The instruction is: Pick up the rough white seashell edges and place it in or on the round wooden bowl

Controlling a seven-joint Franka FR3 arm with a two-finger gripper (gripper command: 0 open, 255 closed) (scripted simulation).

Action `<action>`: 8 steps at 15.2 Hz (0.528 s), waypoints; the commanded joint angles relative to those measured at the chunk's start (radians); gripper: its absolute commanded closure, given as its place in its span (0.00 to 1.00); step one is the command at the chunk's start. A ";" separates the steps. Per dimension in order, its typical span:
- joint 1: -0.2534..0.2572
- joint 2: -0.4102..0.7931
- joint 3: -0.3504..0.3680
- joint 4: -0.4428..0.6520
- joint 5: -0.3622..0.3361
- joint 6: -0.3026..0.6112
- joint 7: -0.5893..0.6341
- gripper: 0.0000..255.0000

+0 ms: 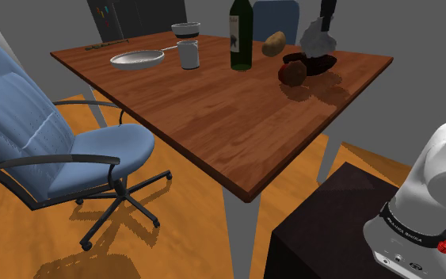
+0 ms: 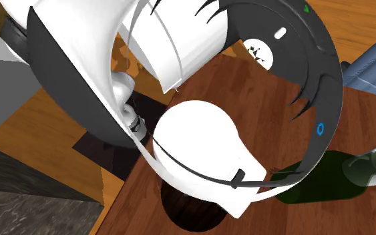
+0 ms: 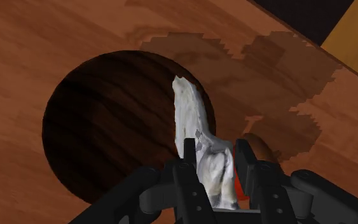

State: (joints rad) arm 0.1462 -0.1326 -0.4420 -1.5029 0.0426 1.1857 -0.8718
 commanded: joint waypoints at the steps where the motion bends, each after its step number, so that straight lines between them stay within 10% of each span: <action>1: -0.021 0.075 -0.039 0.083 0.017 -0.020 -0.062 1.00; 5: -0.092 0.242 -0.108 0.277 0.079 -0.076 -0.183 1.00; 8: -0.081 0.210 -0.098 0.195 0.061 -0.022 -0.175 1.00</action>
State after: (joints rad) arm 0.0653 0.0793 -0.5398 -1.2959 0.1060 1.1535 -1.0434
